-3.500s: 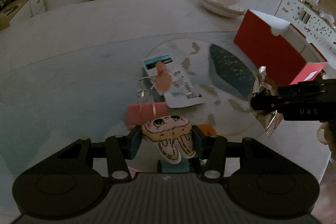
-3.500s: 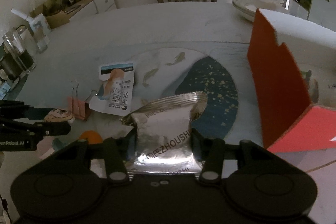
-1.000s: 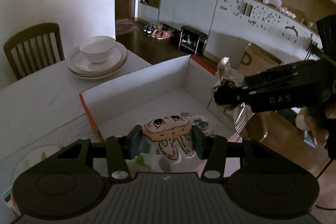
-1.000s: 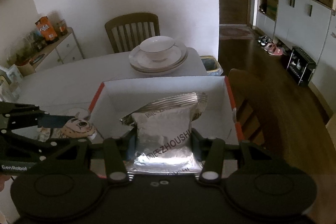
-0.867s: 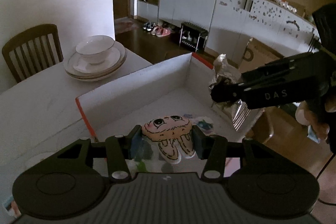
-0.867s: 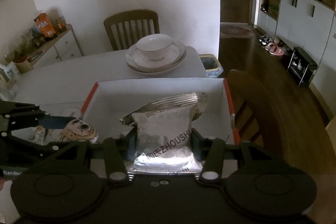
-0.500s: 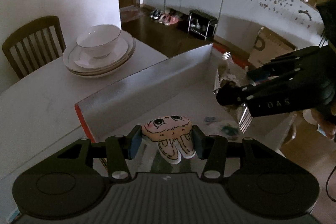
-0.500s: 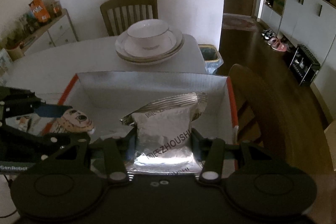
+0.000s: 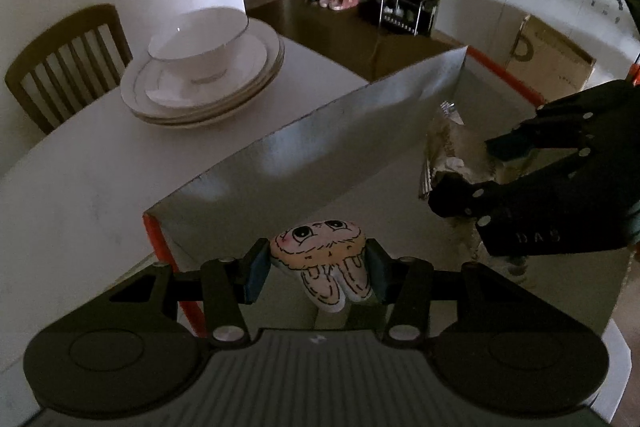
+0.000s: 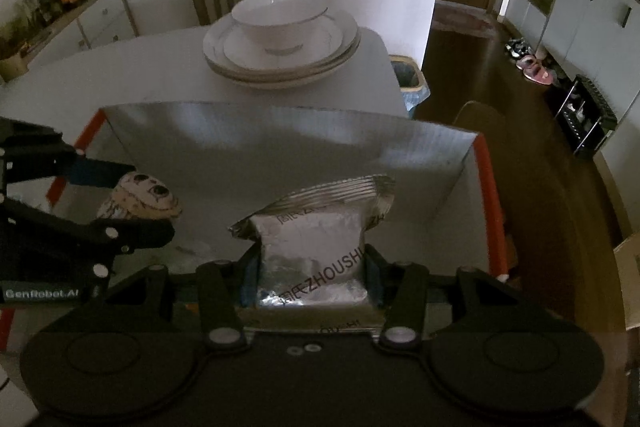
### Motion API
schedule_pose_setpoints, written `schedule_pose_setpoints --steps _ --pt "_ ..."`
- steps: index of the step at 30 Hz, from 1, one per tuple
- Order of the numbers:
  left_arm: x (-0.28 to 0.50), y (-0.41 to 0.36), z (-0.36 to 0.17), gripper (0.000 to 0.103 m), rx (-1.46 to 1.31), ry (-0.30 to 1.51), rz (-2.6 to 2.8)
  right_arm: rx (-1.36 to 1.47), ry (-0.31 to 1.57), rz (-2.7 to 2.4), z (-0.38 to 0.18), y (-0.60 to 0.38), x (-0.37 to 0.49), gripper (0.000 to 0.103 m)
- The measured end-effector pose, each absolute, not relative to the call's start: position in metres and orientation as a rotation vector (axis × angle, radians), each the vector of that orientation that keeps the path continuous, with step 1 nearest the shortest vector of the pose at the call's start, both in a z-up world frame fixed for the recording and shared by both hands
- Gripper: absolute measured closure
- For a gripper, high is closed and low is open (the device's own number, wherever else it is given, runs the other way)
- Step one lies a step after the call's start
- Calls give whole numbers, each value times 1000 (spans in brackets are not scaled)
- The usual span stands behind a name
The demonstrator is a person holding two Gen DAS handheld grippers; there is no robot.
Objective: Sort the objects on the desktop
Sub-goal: 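Lower both items into the red box and open both tools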
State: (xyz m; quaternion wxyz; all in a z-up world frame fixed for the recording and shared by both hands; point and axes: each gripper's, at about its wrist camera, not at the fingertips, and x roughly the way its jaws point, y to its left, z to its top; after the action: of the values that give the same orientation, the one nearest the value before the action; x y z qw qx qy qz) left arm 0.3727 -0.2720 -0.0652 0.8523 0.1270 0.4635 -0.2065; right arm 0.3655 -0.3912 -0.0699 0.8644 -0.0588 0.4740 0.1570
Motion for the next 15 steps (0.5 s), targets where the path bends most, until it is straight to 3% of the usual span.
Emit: schedule_pose_setpoints --steps 15 --pt "379 -292 -88 53 354 1062 -476 -192 1135 376 -94 -382 373 53"
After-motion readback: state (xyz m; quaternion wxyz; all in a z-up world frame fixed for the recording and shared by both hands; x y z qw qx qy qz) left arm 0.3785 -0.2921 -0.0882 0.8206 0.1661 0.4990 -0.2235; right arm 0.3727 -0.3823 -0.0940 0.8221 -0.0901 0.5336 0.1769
